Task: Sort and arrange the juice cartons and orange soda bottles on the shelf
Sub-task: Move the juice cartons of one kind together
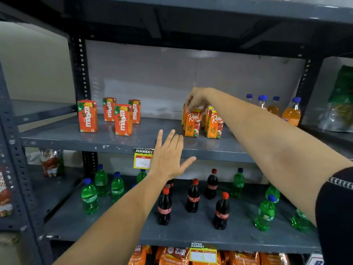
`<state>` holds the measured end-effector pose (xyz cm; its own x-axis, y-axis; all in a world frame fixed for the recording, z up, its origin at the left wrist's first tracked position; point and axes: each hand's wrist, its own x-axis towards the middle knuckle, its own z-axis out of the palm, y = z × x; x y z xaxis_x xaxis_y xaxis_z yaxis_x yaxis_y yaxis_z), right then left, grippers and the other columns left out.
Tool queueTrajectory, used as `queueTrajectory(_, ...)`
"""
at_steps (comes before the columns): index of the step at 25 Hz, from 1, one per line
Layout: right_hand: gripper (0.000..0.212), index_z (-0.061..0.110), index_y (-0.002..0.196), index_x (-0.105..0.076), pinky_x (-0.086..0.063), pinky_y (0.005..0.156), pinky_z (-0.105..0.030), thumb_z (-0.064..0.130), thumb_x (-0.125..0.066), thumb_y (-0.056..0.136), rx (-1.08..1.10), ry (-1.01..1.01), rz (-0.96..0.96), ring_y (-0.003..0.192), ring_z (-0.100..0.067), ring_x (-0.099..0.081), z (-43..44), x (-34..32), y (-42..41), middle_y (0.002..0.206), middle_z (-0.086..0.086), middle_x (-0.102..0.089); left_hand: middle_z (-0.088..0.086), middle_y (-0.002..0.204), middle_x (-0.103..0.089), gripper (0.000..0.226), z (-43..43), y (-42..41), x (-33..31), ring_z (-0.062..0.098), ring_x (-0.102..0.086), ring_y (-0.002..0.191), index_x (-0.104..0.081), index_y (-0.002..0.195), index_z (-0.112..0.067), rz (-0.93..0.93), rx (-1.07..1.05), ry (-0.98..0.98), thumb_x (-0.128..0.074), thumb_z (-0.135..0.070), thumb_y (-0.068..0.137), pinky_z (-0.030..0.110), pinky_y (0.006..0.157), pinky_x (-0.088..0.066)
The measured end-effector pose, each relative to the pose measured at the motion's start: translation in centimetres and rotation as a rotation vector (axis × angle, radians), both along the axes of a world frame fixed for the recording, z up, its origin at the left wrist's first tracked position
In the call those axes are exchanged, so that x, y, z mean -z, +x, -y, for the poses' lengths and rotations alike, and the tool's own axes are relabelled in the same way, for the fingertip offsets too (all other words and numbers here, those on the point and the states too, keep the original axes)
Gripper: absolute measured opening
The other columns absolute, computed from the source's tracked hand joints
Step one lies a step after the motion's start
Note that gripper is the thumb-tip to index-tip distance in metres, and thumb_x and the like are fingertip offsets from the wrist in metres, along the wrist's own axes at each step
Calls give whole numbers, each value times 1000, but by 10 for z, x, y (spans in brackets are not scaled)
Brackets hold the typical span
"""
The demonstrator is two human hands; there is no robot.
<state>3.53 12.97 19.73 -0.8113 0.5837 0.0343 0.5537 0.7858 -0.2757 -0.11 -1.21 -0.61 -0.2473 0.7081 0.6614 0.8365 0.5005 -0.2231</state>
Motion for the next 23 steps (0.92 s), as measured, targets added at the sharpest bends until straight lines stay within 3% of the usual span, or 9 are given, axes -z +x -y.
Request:
queueTrajectory(3, 32, 9, 118, -65, -59, 81, -42, 13, -68, 87, -6, 26, 1, 114, -37, -58, 0, 2, 1, 134, -15, -54, 11, 137, -54, 90, -2, -1, 1, 26, -32, 140, -47, 134, -4, 3, 7, 30, -10, -71, 88, 55, 117, -2)
queueTrajectory(9, 32, 11, 122, -63, -58, 85, -44, 17, -63, 91, -21, 69, -9, 104, -39, -65, 3, 10, 9, 128, -18, -59, 9, 131, -60, 89, -5, 0, 4, 25, -37, 138, -54, 129, -5, 14, 3, 74, -11, -71, 88, 54, 117, -3)
queueTrajectory(17, 40, 17, 129, -59, -50, 94, -37, 31, -61, 91, -86, 340, -186, 123, -28, -53, 0, 20, 18, 139, -8, -54, 7, 143, -49, 86, 5, 1, -3, 23, -24, 143, -42, 139, -10, 6, -42, -18, -1, -66, 88, 53, 117, 6)
queueTrajectory(23, 39, 19, 123, -61, -51, 88, -37, 32, -64, 87, -109, 414, -314, 116, -26, -57, 9, 31, 19, 130, -8, -59, 6, 144, -47, 83, 27, -8, -3, 23, -25, 143, -42, 138, -11, 15, -75, -25, -3, -65, 88, 55, 116, 5)
